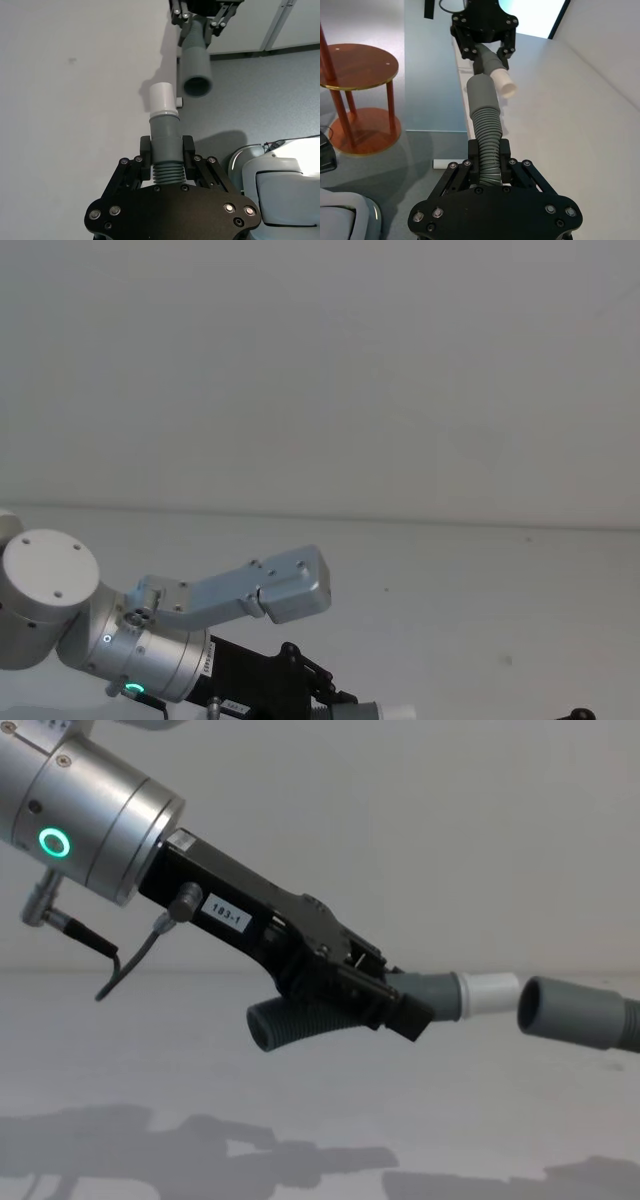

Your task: Use both hands to pick up one end of the pipe from the table, align the ends, and insert them.

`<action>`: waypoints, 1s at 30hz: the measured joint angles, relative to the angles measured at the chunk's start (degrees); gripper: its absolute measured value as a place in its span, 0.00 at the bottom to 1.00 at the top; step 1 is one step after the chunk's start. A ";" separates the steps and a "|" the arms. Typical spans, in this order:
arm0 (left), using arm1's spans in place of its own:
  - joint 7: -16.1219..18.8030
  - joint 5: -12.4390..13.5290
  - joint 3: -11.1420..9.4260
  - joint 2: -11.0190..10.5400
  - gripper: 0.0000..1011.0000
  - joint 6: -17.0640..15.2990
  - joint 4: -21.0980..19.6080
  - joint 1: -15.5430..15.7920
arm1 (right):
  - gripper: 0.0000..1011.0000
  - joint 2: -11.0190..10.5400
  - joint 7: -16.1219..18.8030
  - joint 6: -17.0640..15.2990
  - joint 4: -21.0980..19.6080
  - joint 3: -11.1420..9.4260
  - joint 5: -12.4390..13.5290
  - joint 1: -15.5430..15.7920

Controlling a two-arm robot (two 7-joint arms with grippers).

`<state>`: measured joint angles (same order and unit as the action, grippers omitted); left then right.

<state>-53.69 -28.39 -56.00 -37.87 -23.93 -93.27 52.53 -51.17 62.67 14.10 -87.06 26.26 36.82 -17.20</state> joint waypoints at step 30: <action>0.36 -0.97 -0.22 -1.53 0.32 -0.86 -1.95 -0.28 | 0.20 0.35 -4.89 -0.82 -0.76 0.01 -3.06 0.39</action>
<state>-53.33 -29.37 -56.21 -39.41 -24.79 -95.22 52.25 -50.82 57.79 13.28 -87.82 26.26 33.75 -16.81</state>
